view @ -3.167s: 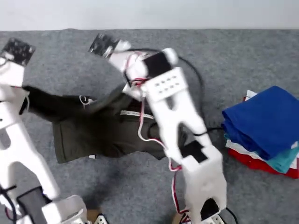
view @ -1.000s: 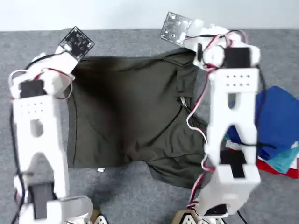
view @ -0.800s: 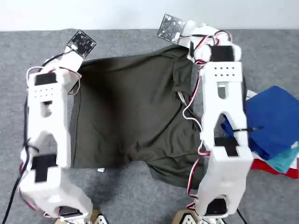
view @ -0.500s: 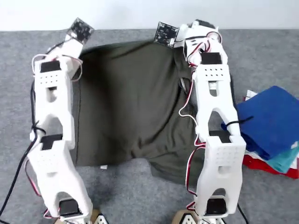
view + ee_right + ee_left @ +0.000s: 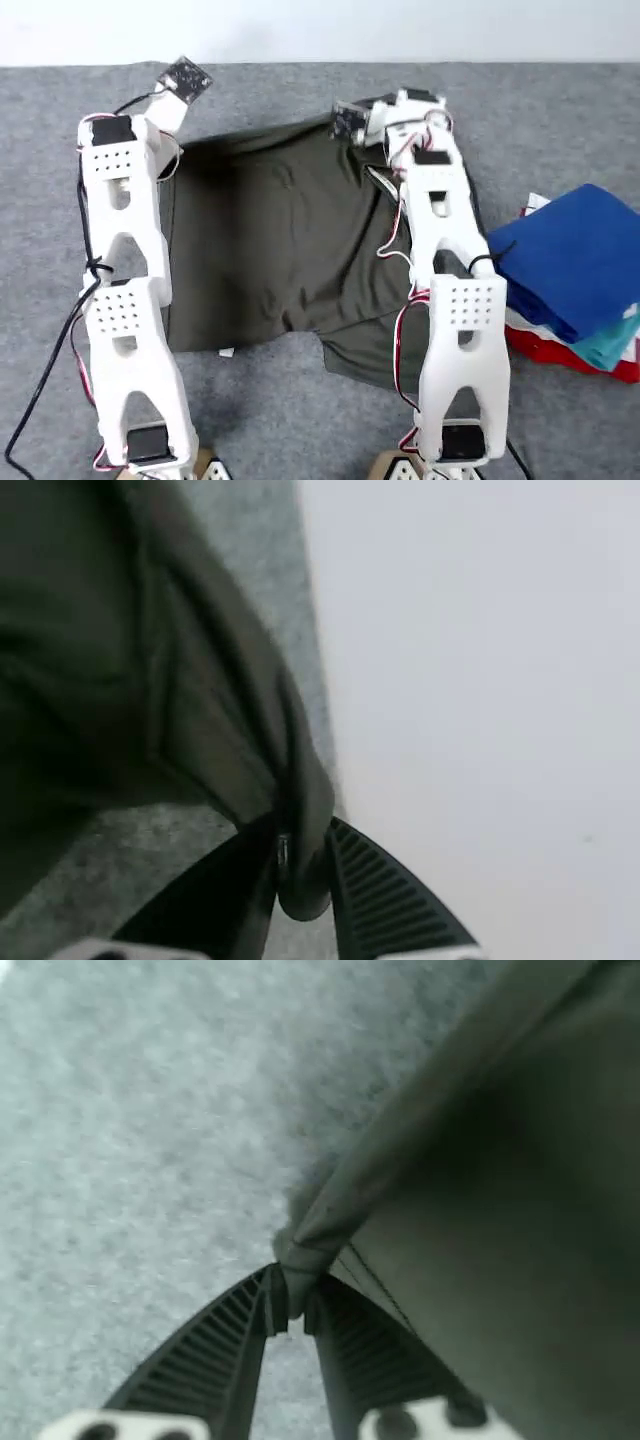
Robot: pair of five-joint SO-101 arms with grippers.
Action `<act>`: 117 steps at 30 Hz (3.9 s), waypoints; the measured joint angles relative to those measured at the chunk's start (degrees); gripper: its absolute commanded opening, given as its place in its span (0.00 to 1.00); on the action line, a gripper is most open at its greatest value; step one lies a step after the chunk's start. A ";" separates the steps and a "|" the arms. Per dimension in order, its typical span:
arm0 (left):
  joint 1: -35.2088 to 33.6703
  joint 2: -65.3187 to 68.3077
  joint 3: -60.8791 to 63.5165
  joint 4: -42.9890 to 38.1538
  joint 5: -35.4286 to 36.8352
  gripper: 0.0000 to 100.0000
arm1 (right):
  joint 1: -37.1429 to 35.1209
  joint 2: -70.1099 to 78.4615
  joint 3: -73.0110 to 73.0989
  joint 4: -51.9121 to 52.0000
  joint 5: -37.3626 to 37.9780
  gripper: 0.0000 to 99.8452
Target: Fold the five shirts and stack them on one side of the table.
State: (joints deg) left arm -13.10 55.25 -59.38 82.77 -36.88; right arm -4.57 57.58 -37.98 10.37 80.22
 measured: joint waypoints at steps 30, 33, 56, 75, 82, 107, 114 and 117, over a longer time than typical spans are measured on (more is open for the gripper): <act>-0.09 5.45 -12.75 15.03 3.60 0.03 | -1.49 -10.46 0.00 45.19 -35.96 0.16; -0.09 5.45 -12.75 15.03 3.78 0.03 | -3.87 -10.46 0.00 47.03 -38.77 0.16; -0.09 5.45 -12.75 15.03 3.87 0.03 | -7.12 -1.49 -0.26 27.87 -34.90 0.01; -0.09 5.45 -12.75 15.03 6.59 0.00 | -6.59 -1.32 -26.46 60.48 -40.70 0.20; -0.09 5.45 -12.75 15.03 6.59 0.00 | -8.35 7.21 -26.55 56.70 -44.13 0.21; -0.09 5.45 -19.16 16.09 6.59 0.00 | 1.05 5.45 -28.04 47.12 -31.65 0.01; 0.53 5.45 -26.46 16.35 6.59 0.00 | 1.23 -2.02 -28.04 53.80 -31.47 0.01; 1.67 5.10 -26.11 16.44 6.59 0.00 | 1.23 -5.54 -28.04 58.29 -31.38 0.01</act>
State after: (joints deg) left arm -11.43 60.35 -85.49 99.21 -30.29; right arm -3.34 52.04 -66.02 68.66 48.84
